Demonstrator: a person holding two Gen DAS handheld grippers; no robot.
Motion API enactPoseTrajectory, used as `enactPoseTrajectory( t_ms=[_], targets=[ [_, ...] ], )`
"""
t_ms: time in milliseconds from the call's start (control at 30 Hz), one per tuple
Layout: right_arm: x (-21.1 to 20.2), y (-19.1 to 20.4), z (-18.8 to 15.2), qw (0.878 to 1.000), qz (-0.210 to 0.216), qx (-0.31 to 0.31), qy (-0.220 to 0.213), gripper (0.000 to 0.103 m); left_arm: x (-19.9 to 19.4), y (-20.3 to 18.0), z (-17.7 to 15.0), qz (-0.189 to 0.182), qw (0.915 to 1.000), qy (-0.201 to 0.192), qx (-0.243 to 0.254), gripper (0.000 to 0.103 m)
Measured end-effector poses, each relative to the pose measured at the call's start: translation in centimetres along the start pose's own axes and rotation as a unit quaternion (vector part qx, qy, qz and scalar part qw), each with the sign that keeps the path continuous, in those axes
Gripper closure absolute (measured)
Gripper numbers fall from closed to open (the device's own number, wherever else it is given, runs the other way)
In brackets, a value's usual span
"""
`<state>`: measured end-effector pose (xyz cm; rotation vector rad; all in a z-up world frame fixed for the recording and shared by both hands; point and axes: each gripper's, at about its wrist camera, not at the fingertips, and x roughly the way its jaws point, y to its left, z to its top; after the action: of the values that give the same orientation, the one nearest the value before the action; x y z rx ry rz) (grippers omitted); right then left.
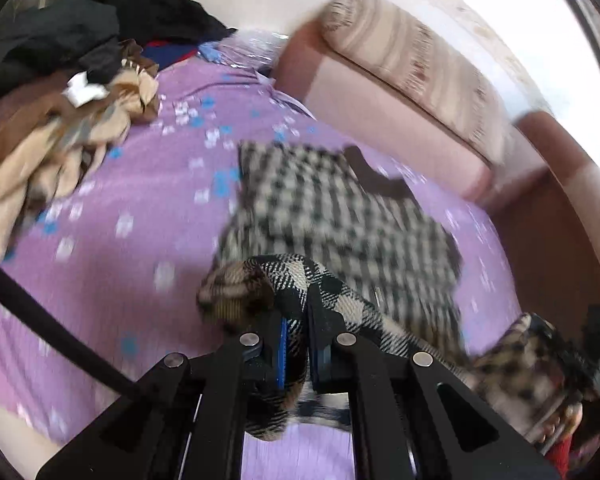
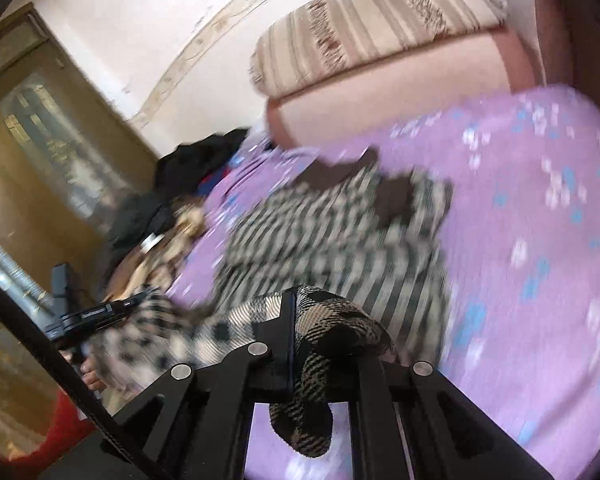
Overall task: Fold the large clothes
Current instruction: 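Lift the hem with both grippers and fold it over toward the collar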
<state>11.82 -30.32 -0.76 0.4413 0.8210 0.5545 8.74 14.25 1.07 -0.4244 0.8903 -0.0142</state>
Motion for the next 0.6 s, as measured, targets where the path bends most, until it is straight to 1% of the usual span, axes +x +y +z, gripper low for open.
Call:
enactPoseTrajectory(
  t_ms=[67, 133, 167, 233, 300, 333, 400, 433, 467, 533, 600],
  targets=[
    [2.1, -1.0, 2.9, 1.000, -0.027, 0.006, -0.007, 0.097, 3.1, -0.4, 4.3, 0.032, 0.9993, -0.012, -0.012, 0.095],
    [4.9, -2.6, 5.9, 0.998, -0.066, 0.022, -0.012, 0.097, 6.1, -0.5, 7.4, 0.061, 0.9976, -0.020, -0.026, 0.095],
    [6.4, -3.6, 7.1, 0.996, -0.084, 0.034, -0.012, 0.096, 7.8, -0.2, 8.7, 0.073, 0.9964, -0.017, -0.040, 0.094],
    [9.2, -5.4, 8.8, 0.993, -0.106, 0.052, -0.003, 0.097, 11.5, 0.4, 10.4, 0.093, 0.9937, 0.000, -0.063, 0.094],
    [12.1, -7.3, 9.8, 0.990, -0.118, 0.074, 0.024, 0.096, 14.1, 1.0, 10.9, 0.104, 0.9910, 0.019, -0.081, 0.093],
    [13.2, -8.0, 10.1, 0.988, -0.122, 0.083, 0.034, 0.096, 15.2, 1.2, 11.0, 0.108, 0.9897, 0.022, -0.090, 0.093],
    [14.6, -8.9, 10.6, 0.987, -0.129, 0.090, 0.038, 0.095, 15.8, 1.3, 11.0, 0.104, 0.9903, 0.017, -0.090, 0.093],
    [15.1, -9.4, 11.0, 0.987, -0.125, 0.095, 0.041, 0.092, 16.1, 1.4, 11.2, 0.098, 0.9908, 0.015, -0.093, 0.093],
    [15.5, -9.9, 11.4, 0.987, -0.116, 0.103, 0.043, 0.087, 16.2, 1.8, 11.3, 0.087, 0.9909, 0.014, -0.101, 0.093],
    [15.8, -11.1, 12.1, 0.987, -0.099, 0.123, 0.038, 0.086, 16.3, 2.7, 12.0, 0.054, 0.9893, 0.014, -0.135, 0.092],
    [16.0, -12.1, 12.7, 0.984, -0.083, 0.153, 0.031, 0.084, 15.9, 3.8, 12.8, 0.021, 0.9851, 0.005, -0.171, 0.083]
  ],
)
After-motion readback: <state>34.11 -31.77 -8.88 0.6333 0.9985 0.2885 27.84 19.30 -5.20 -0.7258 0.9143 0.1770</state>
